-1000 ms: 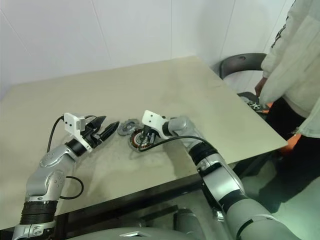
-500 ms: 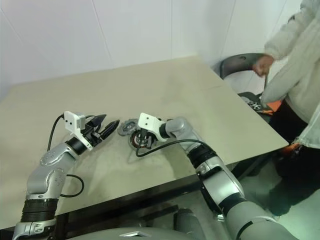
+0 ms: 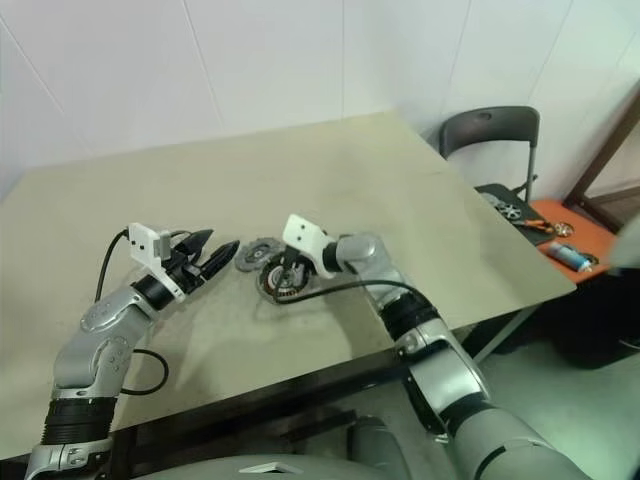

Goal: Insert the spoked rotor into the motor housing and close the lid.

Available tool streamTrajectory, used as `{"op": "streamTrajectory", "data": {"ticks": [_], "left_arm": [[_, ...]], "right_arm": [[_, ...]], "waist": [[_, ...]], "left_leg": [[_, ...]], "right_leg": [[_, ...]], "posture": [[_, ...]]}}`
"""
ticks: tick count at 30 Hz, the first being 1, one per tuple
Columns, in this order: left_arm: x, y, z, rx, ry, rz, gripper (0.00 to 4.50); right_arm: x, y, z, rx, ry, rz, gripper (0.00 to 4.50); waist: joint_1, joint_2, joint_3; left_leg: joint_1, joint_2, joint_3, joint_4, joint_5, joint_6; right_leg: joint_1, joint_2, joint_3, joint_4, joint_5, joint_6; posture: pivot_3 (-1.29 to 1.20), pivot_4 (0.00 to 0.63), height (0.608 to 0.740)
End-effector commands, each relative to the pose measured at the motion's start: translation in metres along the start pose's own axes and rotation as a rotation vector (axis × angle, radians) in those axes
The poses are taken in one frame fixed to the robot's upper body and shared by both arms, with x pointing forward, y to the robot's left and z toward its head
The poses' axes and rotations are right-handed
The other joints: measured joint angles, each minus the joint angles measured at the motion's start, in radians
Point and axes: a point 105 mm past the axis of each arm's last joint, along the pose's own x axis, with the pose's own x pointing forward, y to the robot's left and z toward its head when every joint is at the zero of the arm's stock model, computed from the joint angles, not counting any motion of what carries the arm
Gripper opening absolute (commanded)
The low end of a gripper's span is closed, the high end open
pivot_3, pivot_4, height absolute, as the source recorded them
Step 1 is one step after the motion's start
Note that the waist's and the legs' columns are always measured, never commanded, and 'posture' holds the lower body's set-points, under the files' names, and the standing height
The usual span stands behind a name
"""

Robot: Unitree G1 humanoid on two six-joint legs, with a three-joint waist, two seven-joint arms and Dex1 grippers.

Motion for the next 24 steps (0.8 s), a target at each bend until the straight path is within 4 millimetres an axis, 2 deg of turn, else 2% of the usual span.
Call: {"op": "streamTrajectory", "data": {"ticks": [1, 4, 8, 16, 21, 24], "left_arm": [[0.000, 0.001, 0.012, 0.027, -0.034, -0.006, 3.82], [0.000, 0.001, 0.012, 0.027, -0.032, -0.005, 3.82], [0.000, 0.001, 0.012, 0.026, -0.032, -0.006, 3.82], [0.000, 0.002, 0.012, 0.024, -0.032, 0.002, 3.82], [0.001, 0.003, 0.013, 0.024, -0.040, -0.001, 3.82], [0.002, 0.004, 0.014, 0.027, -0.042, 0.001, 3.82]], "right_arm": [[0.003, 0.007, 0.003, -0.036, 0.007, 0.015, 0.05], [0.008, 0.006, 0.000, -0.030, 0.017, -0.006, 0.05], [0.009, -0.007, 0.001, -0.018, 0.020, -0.064, 0.05], [-0.001, -0.024, 0.028, 0.112, -0.099, -0.080, 0.05], [0.000, -0.018, 0.027, 0.073, -0.078, -0.047, 0.05], [0.002, -0.012, 0.019, 0.050, -0.048, -0.039, 0.05]], "waist": [[0.000, 0.000, 0.000], [-0.001, 0.000, 0.000], [-0.001, 0.000, 0.000], [0.000, 0.000, 0.000], [-0.001, 0.000, 0.000], [-0.001, 0.000, 0.000]], "left_leg": [[0.000, 0.000, 0.000, 0.000, 0.000, 0.000], [0.001, 0.001, 0.000, 0.000, 0.000, 0.000], [0.002, 0.001, 0.000, 0.000, 0.000, 0.000], [0.001, 0.001, 0.000, 0.000, 0.000, 0.000], [0.001, 0.001, 0.000, 0.000, 0.000, 0.000], [0.000, 0.001, 0.000, 0.000, 0.000, 0.000]], "right_leg": [[0.000, 0.000, 0.000, 0.000, 0.000, 0.000], [0.001, 0.000, 0.000, 0.000, 0.000, 0.000], [0.001, 0.001, 0.000, 0.002, 0.000, 0.000], [0.000, 0.000, 0.000, 0.001, 0.000, 0.000], [0.000, 0.001, 0.000, 0.001, 0.000, 0.000], [0.000, 0.001, 0.000, 0.001, 0.000, 0.000]], "posture": [[0.00, 0.000, 0.740], [0.00, 0.000, 0.740], [0.00, 0.000, 0.740], [0.00, 0.000, 0.740], [0.00, 0.000, 0.740], [0.00, 0.000, 0.740]]}}
